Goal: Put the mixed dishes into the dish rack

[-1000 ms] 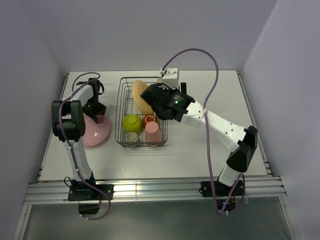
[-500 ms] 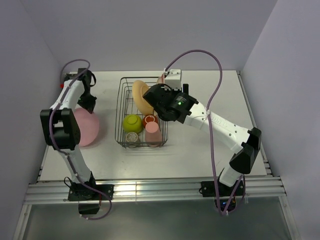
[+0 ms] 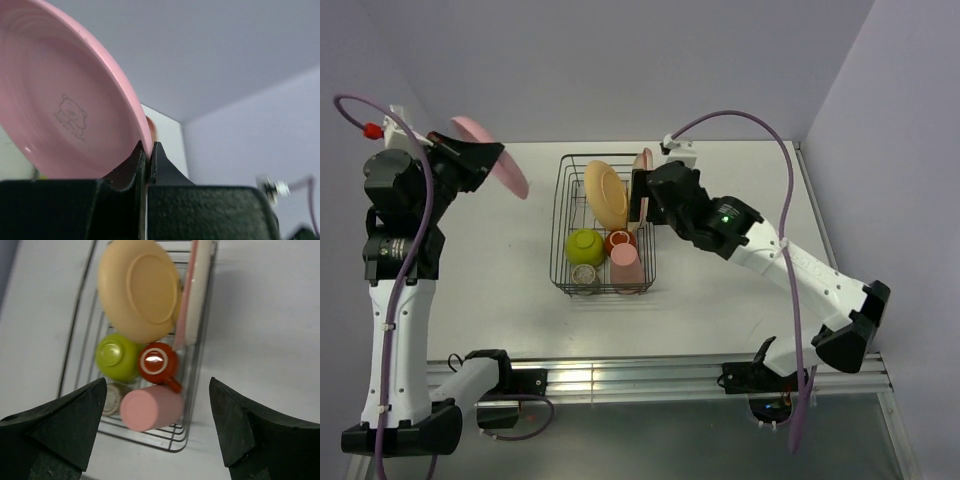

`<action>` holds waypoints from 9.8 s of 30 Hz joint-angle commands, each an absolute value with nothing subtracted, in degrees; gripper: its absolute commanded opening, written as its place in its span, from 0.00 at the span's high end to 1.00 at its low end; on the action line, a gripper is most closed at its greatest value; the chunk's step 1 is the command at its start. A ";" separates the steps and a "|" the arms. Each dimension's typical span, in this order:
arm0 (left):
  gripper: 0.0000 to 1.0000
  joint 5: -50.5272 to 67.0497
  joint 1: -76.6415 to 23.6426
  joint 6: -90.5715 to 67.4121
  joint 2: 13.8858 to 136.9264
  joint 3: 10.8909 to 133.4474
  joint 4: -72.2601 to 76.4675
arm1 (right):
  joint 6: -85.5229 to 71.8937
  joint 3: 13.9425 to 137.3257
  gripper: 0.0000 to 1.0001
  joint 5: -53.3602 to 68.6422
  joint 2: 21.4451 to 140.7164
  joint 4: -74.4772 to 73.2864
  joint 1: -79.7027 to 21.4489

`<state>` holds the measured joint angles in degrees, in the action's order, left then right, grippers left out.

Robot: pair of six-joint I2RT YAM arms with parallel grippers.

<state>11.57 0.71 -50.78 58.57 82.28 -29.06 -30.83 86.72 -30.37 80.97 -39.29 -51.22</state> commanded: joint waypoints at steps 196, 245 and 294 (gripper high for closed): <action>0.01 0.35 -2.81 -37.71 62.93 69.00 -39.64 | 121.30 118.95 0.00 -99.94 132.20 101.25 -61.35; 0.01 5.44 -8.26 -36.30 55.47 59.60 -38.76 | -26.62 72.62 0.00 -16.45 62.35 -38.78 -34.89; 0.01 21.79 -15.29 -60.64 11.61 16.88 -17.40 | -41.13 13.10 0.00 -5.01 19.00 -0.97 -45.09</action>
